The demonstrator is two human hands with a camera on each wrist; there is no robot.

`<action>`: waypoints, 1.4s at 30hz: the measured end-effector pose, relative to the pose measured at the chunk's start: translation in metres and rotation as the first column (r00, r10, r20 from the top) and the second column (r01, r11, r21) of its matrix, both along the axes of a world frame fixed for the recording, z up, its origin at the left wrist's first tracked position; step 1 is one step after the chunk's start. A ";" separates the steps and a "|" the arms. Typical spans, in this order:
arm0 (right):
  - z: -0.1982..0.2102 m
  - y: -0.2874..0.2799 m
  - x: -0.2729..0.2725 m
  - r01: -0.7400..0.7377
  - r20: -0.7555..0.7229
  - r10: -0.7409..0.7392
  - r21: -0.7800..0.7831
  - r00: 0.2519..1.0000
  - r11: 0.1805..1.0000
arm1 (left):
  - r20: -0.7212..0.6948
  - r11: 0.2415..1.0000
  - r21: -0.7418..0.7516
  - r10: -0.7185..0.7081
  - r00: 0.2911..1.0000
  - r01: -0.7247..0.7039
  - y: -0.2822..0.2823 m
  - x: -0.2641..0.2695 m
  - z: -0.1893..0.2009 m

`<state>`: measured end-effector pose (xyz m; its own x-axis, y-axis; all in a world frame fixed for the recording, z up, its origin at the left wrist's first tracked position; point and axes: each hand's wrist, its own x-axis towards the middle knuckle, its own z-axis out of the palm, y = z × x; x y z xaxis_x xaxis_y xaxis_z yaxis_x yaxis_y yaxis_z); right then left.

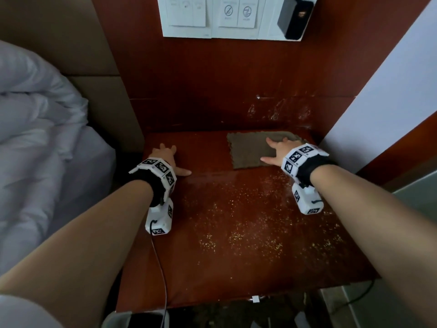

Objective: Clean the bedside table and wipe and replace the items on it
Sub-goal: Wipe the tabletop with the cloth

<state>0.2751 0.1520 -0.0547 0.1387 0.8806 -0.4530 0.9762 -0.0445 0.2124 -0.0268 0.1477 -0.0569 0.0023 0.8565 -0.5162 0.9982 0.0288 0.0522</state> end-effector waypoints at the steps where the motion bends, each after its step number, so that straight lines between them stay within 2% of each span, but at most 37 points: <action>1: 0.001 0.004 0.002 -0.002 -0.001 0.002 0.000 1.000 1.000 | 0.002 1.000 0.000 -0.001 1.000 0.001 0.000 0.000 0.001; 9: 0.004 0.018 0.004 0.021 -0.008 -0.021 0.027 1.000 0.999 | 0.011 1.000 0.009 -0.012 1.000 0.012 0.000 0.001 0.003; 24: -0.001 -0.055 0.020 0.133 -0.035 -0.134 -0.026 0.990 0.991 | 0.031 1.000 -0.028 0.007 0.999 -0.006 -0.005 0.002 0.001; 42: 0.003 0.021 0.027 0.157 -0.020 -0.157 -0.001 0.987 0.988 | 0.050 0.999 -0.029 0.030 0.998 -0.028 -0.003 0.004 -0.002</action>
